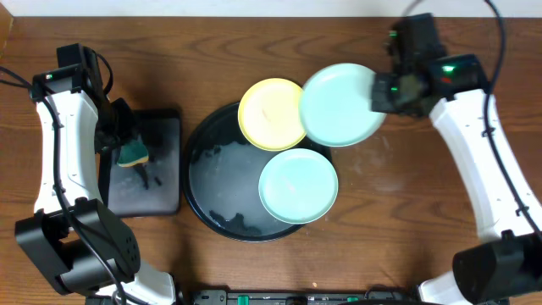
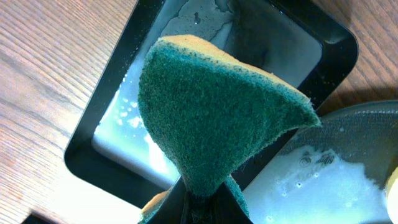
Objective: Clean dirty plates on tray and stack at the side
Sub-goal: 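Lift the mint plate with the right gripper and move it right, then lower the mint plate onto the table and release it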
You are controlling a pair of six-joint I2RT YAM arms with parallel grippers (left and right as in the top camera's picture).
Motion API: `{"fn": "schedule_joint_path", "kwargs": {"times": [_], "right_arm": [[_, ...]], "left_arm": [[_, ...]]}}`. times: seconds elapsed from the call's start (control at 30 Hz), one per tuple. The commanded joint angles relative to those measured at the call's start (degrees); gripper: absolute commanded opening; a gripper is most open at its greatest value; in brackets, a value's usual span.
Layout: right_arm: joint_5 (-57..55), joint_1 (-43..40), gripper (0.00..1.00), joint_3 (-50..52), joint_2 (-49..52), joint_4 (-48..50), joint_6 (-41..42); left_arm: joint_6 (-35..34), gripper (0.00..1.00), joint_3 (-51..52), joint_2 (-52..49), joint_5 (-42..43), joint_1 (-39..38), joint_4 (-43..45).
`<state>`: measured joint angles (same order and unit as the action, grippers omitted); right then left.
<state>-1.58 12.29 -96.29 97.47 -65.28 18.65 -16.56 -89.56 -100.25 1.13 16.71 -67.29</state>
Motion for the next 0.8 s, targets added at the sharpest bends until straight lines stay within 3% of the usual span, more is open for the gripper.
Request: {"fn": "schedule_joint_path", "kwargs": {"times": [0.0, 0.3, 0.43, 0.6, 0.77], "right_arm": [[2.8, -7.6, 0.01, 6.9, 0.7, 1.5, 0.8], [8.7, -19.4, 0.01, 25.7, 0.8, 18.9, -1.3], [10.0, -21.2, 0.01, 32.9, 0.8, 28.5, -3.6], [10.0, -21.2, 0.02, 37.5, 0.8, 33.1, -4.6], [12.0, -21.2, 0.21, 37.1, 0.7, 32.3, -4.6]], "left_arm": [[2.8, 0.07, -0.7, 0.1, -0.3, -0.4, -0.2], [3.0, 0.07, -0.7, 0.0, -0.3, -3.3, 2.1], [3.0, 0.08, -0.7, 0.0, -0.3, -4.3, 2.4], [3.0, 0.08, -0.7, 0.0, -0.3, -4.3, 2.4], [3.0, 0.07, -0.7, 0.0, -0.3, -4.3, 2.6]]}}
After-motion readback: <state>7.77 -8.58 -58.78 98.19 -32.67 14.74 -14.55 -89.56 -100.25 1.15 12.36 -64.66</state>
